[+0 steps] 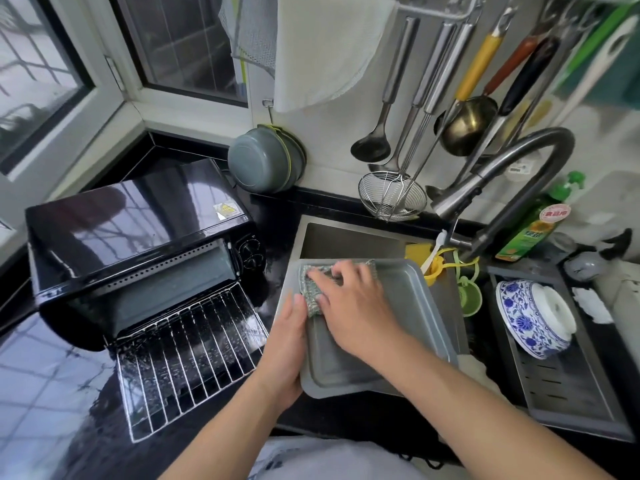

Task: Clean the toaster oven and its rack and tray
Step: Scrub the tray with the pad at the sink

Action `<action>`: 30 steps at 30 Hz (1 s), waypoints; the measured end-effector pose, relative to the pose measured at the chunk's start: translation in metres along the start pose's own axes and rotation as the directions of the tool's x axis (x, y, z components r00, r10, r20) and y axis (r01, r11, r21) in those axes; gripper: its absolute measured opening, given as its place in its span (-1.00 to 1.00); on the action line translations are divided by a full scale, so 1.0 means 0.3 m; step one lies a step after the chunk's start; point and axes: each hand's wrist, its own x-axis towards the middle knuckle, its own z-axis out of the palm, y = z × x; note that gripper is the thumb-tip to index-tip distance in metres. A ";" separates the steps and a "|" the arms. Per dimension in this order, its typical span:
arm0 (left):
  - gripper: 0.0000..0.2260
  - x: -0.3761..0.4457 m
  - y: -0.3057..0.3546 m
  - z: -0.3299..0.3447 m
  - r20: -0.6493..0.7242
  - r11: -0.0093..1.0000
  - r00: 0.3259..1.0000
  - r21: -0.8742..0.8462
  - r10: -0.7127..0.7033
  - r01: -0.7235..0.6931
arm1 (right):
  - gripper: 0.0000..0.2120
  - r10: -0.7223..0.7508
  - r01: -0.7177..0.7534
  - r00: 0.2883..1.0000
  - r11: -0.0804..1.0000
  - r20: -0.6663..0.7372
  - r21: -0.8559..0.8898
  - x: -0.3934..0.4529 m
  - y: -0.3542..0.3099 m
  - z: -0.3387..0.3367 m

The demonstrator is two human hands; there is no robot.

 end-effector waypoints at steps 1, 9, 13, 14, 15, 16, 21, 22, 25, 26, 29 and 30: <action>-0.64 -0.001 0.010 -0.004 -0.001 1.000 1.000 -0.005 0.011 -0.011 | -0.62 -0.035 0.035 0.999 0.999 -0.023 0.002 -0.023 -0.015 -0.009; -0.63 0.004 0.006 0.005 0.029 0.992 0.999 0.118 0.037 -0.040 | -0.62 0.004 -0.004 1.000 1.000 -0.028 -0.021 -0.027 -0.016 -0.017; -0.60 0.020 0.007 -0.025 0.013 0.994 0.998 0.097 0.057 -0.058 | -0.59 -0.097 0.094 0.994 0.994 0.052 0.058 -0.145 -0.055 -0.011; -0.60 0.023 0.005 -0.019 0.013 0.991 0.998 0.115 0.063 -0.064 | -0.58 -0.070 0.067 0.996 0.996 0.060 0.052 -0.112 -0.039 -0.017; -0.60 0.024 0.001 -0.010 0.016 0.990 0.998 0.132 0.053 -0.054 | -0.58 -0.019 0.018 0.999 0.999 0.032 0.034 -0.056 -0.018 -0.016; -0.60 0.023 0.000 0.002 0.018 0.987 0.999 0.153 0.046 -0.048 | -0.57 0.028 -0.028 1.000 1.000 0.003 0.004 -0.005 -0.004 -0.025; -0.56 0.025 0.019 -0.015 0.001 0.999 1.000 0.016 0.027 -0.027 | -0.51 -0.120 0.104 0.986 0.985 0.115 0.137 -0.123 -0.052 -0.022; -0.54 0.026 0.020 -0.018 -0.010 1.000 1.000 0.015 0.024 -0.024 | -0.50 -0.136 0.117 0.980 0.984 0.146 0.133 -0.126 -0.049 -0.027; -0.55 0.037 0.012 0.011 -0.036 0.996 0.999 0.087 0.020 -0.017 | -0.51 0.007 -0.011 0.994 0.999 0.110 0.035 0.035 -0.008 -0.031; -0.56 0.039 0.010 0.021 -0.043 0.995 0.999 0.095 0.015 -0.011 | -0.51 0.041 -0.043 0.994 0.999 0.103 0.018 0.062 -0.012 -0.037; -0.56 0.056 0.021 0.011 -0.066 0.999 0.998 0.051 0.013 -0.009 | -0.54 -0.059 0.046 0.990 0.994 0.131 0.098 -0.020 -0.039 -0.028; -0.55 0.059 0.025 0.007 -0.075 0.999 0.997 0.040 0.018 -0.015 | -0.53 -0.095 0.074 0.984 0.988 0.153 0.132 -0.055 -0.044 -0.032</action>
